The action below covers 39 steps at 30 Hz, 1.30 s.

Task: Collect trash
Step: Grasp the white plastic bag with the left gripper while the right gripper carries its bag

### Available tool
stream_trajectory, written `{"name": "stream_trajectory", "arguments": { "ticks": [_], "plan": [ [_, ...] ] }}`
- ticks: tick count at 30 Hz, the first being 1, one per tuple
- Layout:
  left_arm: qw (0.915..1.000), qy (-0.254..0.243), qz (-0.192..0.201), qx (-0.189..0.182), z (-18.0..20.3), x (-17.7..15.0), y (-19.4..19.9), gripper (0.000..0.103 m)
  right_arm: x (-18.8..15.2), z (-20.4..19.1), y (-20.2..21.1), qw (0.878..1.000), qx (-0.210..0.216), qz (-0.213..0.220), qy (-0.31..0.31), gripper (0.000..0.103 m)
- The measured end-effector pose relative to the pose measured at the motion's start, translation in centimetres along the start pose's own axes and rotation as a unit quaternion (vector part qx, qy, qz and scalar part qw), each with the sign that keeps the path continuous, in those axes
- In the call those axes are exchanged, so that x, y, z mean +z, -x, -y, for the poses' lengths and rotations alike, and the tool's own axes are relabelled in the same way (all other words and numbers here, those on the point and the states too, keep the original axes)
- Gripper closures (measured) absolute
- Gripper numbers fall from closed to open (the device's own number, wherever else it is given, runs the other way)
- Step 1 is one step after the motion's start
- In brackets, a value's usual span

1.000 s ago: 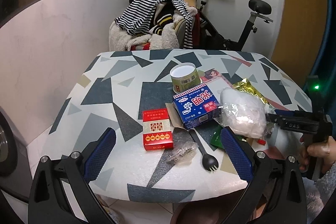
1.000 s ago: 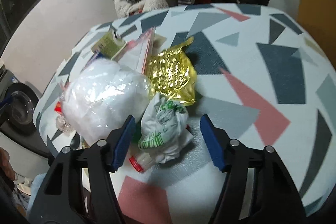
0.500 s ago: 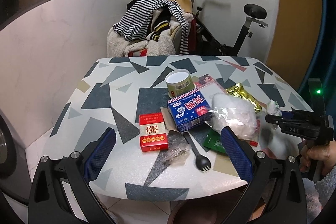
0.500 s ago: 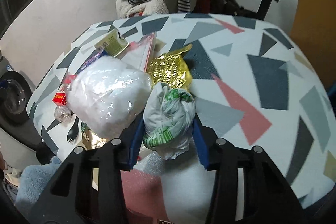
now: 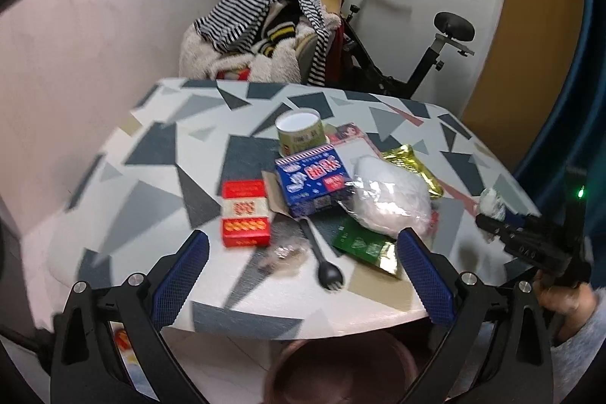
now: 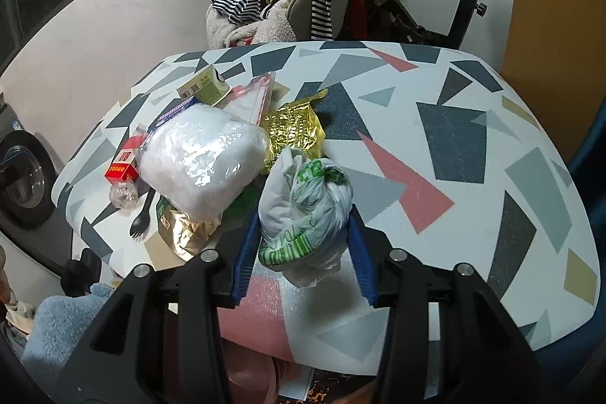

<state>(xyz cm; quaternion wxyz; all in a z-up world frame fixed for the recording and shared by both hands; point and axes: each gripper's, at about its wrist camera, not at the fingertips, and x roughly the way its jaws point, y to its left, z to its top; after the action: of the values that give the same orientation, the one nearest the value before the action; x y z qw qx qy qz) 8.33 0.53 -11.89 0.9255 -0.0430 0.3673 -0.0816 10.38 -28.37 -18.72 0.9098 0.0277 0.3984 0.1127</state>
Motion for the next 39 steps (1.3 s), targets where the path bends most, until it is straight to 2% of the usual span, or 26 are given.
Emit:
{"name": "stream_trajectory", "arguments": {
  "ticks": [4, 7, 9, 10, 11, 14, 17, 21, 22, 25, 27, 31, 39],
  "plan": [
    [0.9984, 0.029, -0.018, -0.044, 0.0, 0.5, -1.9, 0.018, -0.1, 0.2, -0.1, 1.000, 0.004, 0.003, -0.008, 0.057],
    [0.9940, 0.067, -0.036, -0.078, 0.0, 1.0, -4.2, 0.024, 0.0, 0.3, -0.2, 1.000, 0.006, 0.004, -0.013, 0.057],
    [0.9864, 0.109, -0.053, -0.111, -0.1, 1.2, -6.1, 0.027, 0.0, 0.5, -0.3, 1.000, 0.007, 0.004, -0.016, 0.057],
    [0.9821, 0.127, -0.059, -0.126, -0.2, 1.3, -7.0, 0.032, 0.0, 0.5, -0.3, 1.000, 0.007, 0.003, -0.016, 0.057],
    [0.9754, 0.151, -0.068, -0.146, -0.2, 1.3, -8.4, 0.034, 0.0, 0.6, -0.3, 1.000, 0.006, 0.003, -0.015, 0.057],
    [0.9684, 0.177, -0.081, -0.155, 0.3, 1.4, -10.8, 0.037, 0.0, 0.8, -0.4, 1.000, 0.003, 0.001, -0.014, 0.057],
    [0.9662, 0.186, -0.090, -0.155, 0.9, 1.4, -12.8, 0.037, 0.1, 1.0, -0.4, 1.000, 0.000, 0.001, -0.016, 0.057],
    [0.9753, 0.142, -0.093, -0.141, 2.3, 1.2, -14.3, 0.038, 0.0, 1.4, -0.3, 1.000, -0.004, 0.000, -0.019, 0.057],
    [0.9766, 0.131, -0.093, -0.143, 2.6, 1.2, -14.4, 0.054, -0.1, 1.5, -0.3, 1.000, -0.005, -0.001, -0.020, 0.057],
    [0.9811, 0.084, -0.081, -0.155, 3.6, 1.5, -13.8, 0.080, -0.3, 1.8, -0.3, 1.000, -0.006, -0.004, -0.027, 0.057],
    [0.9812, 0.059, -0.071, -0.169, 4.3, 2.3, -12.8, 0.084, -0.4, 1.8, 0.0, 0.999, -0.007, -0.002, -0.031, 0.057],
    [0.9848, 0.003, -0.039, -0.169, 5.5, 3.8, -10.0, 0.089, -0.4, 1.6, 0.8, 0.999, -0.007, 0.005, -0.032, 0.057],
    [0.9820, -0.033, 0.000, -0.186, 5.9, 4.1, -4.2, 0.089, -0.4, 0.2, 3.4, 1.000, -0.005, 0.022, -0.022, 0.057]
  ]
}}
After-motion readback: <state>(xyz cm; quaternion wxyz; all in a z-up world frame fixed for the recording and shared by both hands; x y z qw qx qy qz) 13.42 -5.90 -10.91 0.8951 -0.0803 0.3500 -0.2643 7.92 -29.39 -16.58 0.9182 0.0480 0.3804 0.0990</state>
